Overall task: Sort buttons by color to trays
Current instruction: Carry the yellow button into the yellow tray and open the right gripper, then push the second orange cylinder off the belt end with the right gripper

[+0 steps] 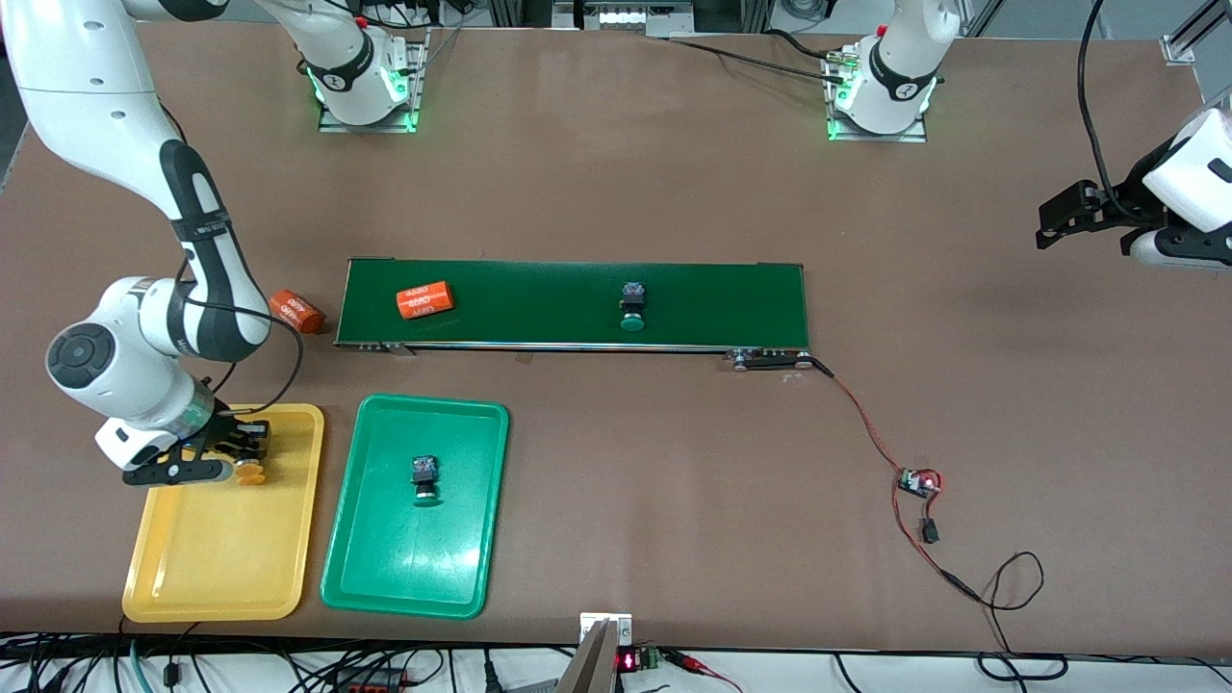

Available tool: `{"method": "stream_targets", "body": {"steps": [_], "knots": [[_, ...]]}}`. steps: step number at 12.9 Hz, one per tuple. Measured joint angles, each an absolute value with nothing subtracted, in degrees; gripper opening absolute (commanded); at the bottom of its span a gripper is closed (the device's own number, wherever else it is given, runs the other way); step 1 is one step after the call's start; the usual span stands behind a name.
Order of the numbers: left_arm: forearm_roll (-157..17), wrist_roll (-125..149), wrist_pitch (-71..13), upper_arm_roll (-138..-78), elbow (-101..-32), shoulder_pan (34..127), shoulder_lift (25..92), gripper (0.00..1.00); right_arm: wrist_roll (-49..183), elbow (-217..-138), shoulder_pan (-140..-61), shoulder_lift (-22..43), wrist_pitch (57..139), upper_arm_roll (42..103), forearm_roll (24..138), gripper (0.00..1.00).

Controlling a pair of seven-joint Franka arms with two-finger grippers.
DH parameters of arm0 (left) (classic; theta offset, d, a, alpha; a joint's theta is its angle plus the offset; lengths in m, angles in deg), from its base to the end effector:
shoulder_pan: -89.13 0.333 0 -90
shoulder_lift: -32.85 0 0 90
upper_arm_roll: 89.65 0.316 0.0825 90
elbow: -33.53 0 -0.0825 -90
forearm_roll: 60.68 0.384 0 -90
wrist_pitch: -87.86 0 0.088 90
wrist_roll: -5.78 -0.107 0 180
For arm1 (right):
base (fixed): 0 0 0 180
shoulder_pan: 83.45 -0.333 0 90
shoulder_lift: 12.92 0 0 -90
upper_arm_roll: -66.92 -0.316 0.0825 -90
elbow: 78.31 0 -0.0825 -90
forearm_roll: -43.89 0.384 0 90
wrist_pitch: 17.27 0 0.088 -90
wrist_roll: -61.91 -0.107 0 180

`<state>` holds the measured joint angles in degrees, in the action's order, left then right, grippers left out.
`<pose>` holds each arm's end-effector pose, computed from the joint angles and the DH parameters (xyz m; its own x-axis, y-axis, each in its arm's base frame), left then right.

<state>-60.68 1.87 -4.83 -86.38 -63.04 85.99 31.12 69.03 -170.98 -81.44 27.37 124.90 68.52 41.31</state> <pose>0.5464 0.0017 0.5909 0.9971 -0.0660 -0.0374 -0.0659 -0.9978 0.0043 0.7073 -0.0416 0.2280 0.9827 0.1067 0.1514 0.0969 -0.9928 0.0703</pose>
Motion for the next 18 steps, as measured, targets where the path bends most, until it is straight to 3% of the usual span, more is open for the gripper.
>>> {"method": "stream_targets", "body": {"steps": [2,3,5,9,11,14,18], "knots": [[-60.7,1.9,-4.8,-86.4,-63.0,86.0,31.1,1.0,68.0,-170.3,-82.1,28.2,125.0,68.5,41.3,0.07],[-60.7,1.9,-4.8,-86.4,-63.0,86.0,31.1,1.0,67.1,-170.2,-82.5,28.5,125.1,68.5,41.3,0.16],[-60.7,1.9,-4.8,-86.4,-63.0,86.0,31.1,1.0,66.1,-170.2,-83.2,28.9,125.2,68.5,41.3,0.55],[-60.7,1.9,-4.8,-86.4,-63.0,86.0,31.1,1.0,65.8,-170.0,-83.7,29.1,125.4,68.5,41.3,0.94],[-60.7,1.9,-4.8,-86.4,-63.0,86.0,31.1,1.0,65.8,-169.6,-83.7,29.1,125.6,68.5,41.3,1.0],[-60.7,1.9,-4.8,-86.4,-63.0,86.0,31.1,1.0,65.8,-168.9,-83.8,27.8,125.1,68.5,41.3,1.0],[-60.7,1.9,-4.8,-86.4,-63.0,86.0,31.1,1.0,63.9,-172.0,-86.6,20.1,116.4,68.1,41.4,1.0]]}}
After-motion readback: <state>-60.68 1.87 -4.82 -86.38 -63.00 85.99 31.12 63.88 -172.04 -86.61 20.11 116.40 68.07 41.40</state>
